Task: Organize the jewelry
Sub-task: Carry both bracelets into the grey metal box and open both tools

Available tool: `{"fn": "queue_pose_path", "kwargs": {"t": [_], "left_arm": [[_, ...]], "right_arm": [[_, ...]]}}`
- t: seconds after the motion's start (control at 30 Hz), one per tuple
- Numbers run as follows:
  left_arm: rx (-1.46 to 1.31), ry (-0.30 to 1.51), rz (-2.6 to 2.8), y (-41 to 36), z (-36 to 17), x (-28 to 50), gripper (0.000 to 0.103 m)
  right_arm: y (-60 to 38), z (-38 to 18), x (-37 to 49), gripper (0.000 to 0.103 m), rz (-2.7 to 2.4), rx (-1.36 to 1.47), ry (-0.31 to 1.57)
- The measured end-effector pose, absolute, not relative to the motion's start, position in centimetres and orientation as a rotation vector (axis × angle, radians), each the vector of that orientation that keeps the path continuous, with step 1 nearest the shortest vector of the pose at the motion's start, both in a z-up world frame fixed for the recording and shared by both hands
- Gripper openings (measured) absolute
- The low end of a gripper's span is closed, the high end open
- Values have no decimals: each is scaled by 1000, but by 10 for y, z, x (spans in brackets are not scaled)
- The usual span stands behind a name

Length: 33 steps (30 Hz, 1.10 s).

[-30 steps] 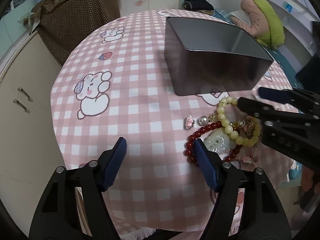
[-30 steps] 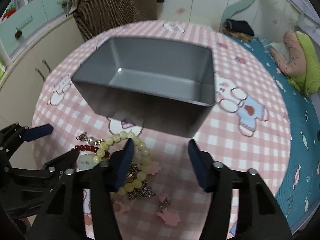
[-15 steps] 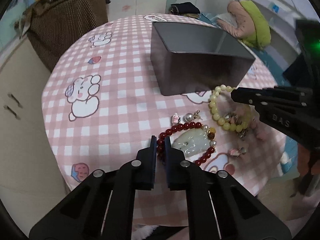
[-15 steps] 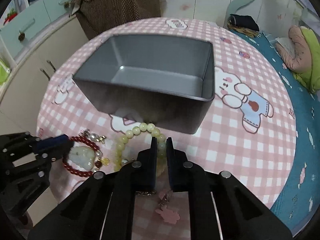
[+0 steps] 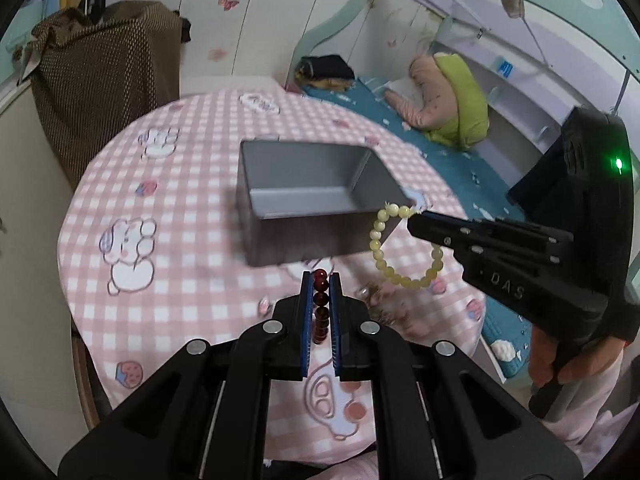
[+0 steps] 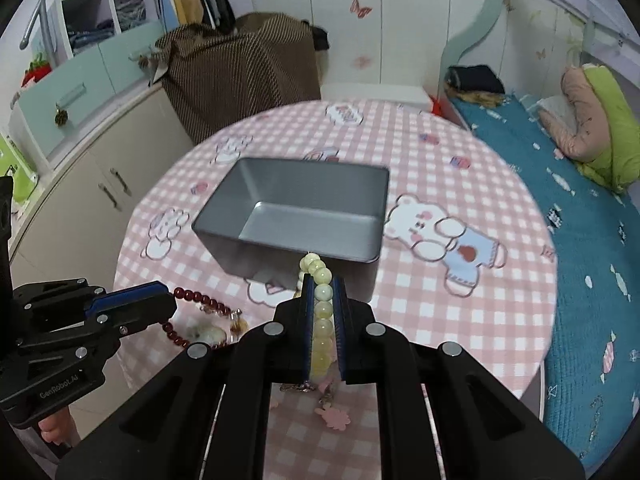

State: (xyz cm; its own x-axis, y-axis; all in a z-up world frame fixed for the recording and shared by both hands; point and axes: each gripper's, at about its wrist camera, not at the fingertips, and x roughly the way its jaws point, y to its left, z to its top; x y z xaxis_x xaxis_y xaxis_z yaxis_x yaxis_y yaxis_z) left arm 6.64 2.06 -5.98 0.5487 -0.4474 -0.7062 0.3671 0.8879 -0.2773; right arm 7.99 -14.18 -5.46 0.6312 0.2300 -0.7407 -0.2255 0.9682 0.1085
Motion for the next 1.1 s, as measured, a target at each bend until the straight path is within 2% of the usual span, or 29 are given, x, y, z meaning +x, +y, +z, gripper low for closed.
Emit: {"fn": "queue_pose_path", "kwargs": {"t": [0.43,0.73,1.1], "left_arm": [[-114,748,-474,21,-15,64,8],[-134,643,-442,20,23,85,8],[-196,744,-453,8,-6,137,8]], "right_arm": [[-161,-29,65,9,226,43,759],[-161,2,92,9,258,60,690],[-145,-28,146,9,304,93,811]]}}
